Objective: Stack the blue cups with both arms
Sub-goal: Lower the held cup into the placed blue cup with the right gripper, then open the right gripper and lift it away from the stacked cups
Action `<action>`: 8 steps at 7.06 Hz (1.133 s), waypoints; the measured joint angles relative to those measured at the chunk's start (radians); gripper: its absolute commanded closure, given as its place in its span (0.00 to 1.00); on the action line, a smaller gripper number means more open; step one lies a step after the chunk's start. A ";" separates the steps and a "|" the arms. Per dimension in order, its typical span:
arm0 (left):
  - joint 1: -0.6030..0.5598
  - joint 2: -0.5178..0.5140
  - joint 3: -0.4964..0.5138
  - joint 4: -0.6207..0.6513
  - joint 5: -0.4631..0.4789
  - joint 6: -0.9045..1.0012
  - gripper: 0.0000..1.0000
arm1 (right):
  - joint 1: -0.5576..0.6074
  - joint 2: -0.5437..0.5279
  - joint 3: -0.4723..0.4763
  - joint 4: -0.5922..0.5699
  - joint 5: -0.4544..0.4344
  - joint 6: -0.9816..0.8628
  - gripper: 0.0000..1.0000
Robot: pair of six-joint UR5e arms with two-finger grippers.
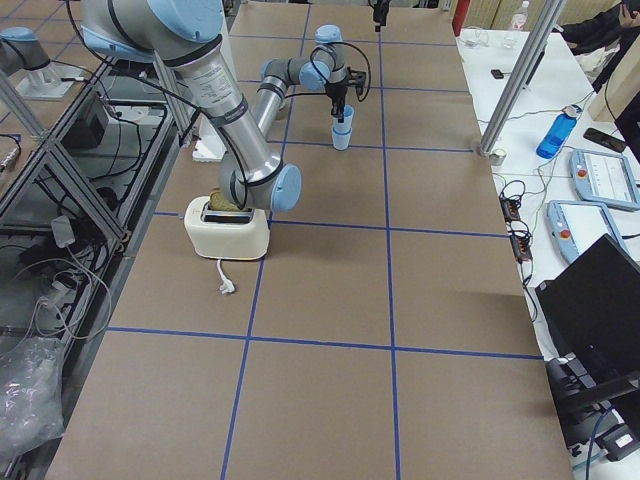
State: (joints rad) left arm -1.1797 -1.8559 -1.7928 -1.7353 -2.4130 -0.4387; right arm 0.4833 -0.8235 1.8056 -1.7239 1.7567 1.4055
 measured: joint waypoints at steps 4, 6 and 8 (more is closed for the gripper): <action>0.000 0.001 0.001 -0.001 0.000 0.000 0.02 | -0.003 -0.006 -0.001 0.009 -0.027 -0.013 0.00; -0.001 0.006 0.001 -0.002 0.000 0.011 0.02 | 0.013 -0.006 0.006 0.009 -0.046 -0.044 0.00; -0.024 0.042 0.001 -0.002 -0.001 0.083 0.02 | 0.159 -0.039 0.021 0.013 0.076 -0.191 0.00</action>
State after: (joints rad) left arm -1.2033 -1.8143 -1.7915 -1.7375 -2.4140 -0.3554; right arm 0.6424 -0.8623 1.8261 -1.7108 1.8324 1.2147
